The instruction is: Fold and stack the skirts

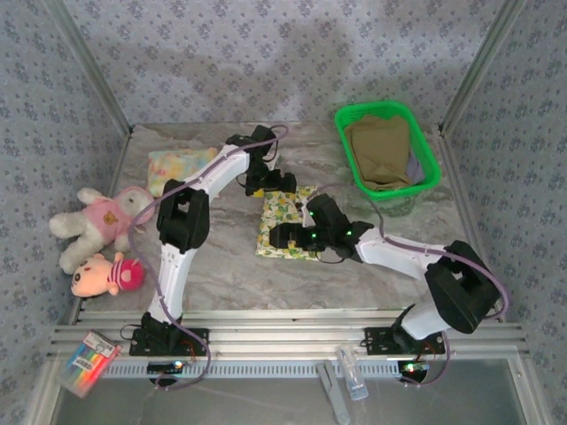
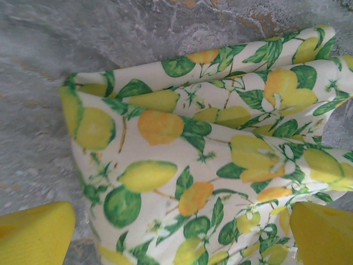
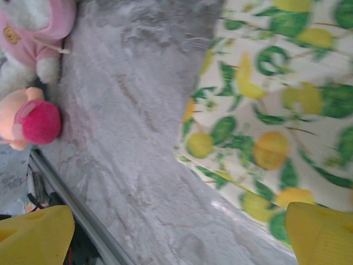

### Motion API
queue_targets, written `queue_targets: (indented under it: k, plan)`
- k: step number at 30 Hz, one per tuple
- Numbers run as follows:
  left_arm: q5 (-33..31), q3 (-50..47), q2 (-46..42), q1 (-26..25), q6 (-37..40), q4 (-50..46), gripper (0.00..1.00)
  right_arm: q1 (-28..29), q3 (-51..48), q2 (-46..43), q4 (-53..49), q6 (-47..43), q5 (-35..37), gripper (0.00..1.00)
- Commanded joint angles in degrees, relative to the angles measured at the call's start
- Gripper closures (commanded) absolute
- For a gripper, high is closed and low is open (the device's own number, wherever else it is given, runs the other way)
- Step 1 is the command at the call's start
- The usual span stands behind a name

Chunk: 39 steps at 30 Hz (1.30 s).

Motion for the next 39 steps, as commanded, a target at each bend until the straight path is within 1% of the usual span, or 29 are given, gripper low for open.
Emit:
queue_targets:
  k: [1, 4, 6, 9, 10, 13, 15, 17, 18, 20, 22, 24, 26, 28, 29, 30, 33, 35, 37, 39]
  plan:
    - [5.88, 3.32, 3.5, 0.22, 0.34, 0.93, 0.0, 0.48, 3.18, 4.39, -1.12, -1.69, 1.32, 0.0]
    - [6.37, 3.37, 5.15, 0.4, -0.83, 1.26, 0.01, 0.26, 2.46, 7.91, -2.75, -0.91, 1.98, 0.0]
    - [6.33, 1.61, 4.87, 0.69, -1.77, 1.75, 0.0, -0.28, 1.86, 9.01, -5.74, -1.61, 2.41, 0.0]
    - [6.68, -4.56, 2.15, 1.45, -3.59, 4.82, 0.0, -1.94, 0.83, 8.95, -11.78, -4.97, 2.82, 0.0]
    - [6.8, -7.49, 0.94, 1.72, -4.32, 5.89, 0.0, -2.78, 0.81, 8.98, -14.16, -7.65, 2.59, 0.0]
    - [6.92, -18.01, -4.8, 2.05, -7.23, 10.41, 0.0, -6.47, 1.24, 9.25, -22.13, -14.31, 2.43, 0.0]
    - [7.28, -26.72, -10.01, 1.99, -9.88, 14.62, 0.0, -9.57, 2.21, 9.48, -26.36, -20.11, 2.38, 0.0]
    - [7.41, -34.59, -15.25, 1.93, -11.86, 18.42, 0.0, -12.72, 4.44, 9.99, -30.3, -26.35, 1.83, 0.0]
    - [6.98, -37.83, -17.84, 2.05, -12.85, 19.64, 0.0, -14.1, 6.47, 10.48, -32.84, -29.25, 2.68, 0.0]
    - [6.57, -41.77, -23.16, 2.06, -13.71, 20.54, 0.0, -16.01, 10.72, 11.16, -37.57, -33.02, 4.85, 0.0]
    - [6.9, -43.58, -27.38, 1.77, -13.67, 20.82, 0.0, -16.74, 14.37, 11.23, -39.87, -34.61, 7.7, 0.0]
    - [6.62, -43.67, -30.32, 1.37, -12.0, 19.98, 0.0, -16.78, 16.41, 10.46, -40.04, -33.44, 10.21, 0.0]
    - [5.42, -42.54, -31.41, 1.22, -9.47, 18.74, 0.0, -16.83, 16.56, 9.11, -38.51, -28.9, 11.44, 0.0]
    - [3.42, -40.6, -31.03, 1.31, -6.39, 17.28, 0.0, -16.74, 15.2, 6.91, -35.9, -21.79, 14.24, 0.0]
    - [3.08, -39.05, -30.07, 1.31, -4.59, 16.54, 0.0, -16.74, 14.0, 5.32, -35.03, -16.08, 15.13, 0.0]
    - [3.08, -37.46, -28.74, 1.31, -2.73, 15.94, 0.0, -16.85, 12.01, 3.46, -32.76, -10.18, 15.75, 0.01]
    - [2.86, -31.7, -23.29, 1.35, 1.32, 13.27, 0.0, -17.51, 3.76, -2.13, -23.39, 1.69, 15.62, 0.03]
    - [2.62, -28.26, -19.51, 1.31, 2.5, 11.86, 0.0, -17.57, -0.05, -4.12, -17.85, 4.61, 14.36, 0.06]
    - [3.69, -26.2, -16.42, 1.23, 2.46, 11.6, 0.0, -17.53, -1.5, -4.3, -16.69, 4.24, 13.05, 0.09]
    - [6.26, -26.17, -14.74, 0.93, 1.57, 12.67, 0.0, -17.59, -1.92, -3.52, -16.69, 3.19, 11.14, 0.14]
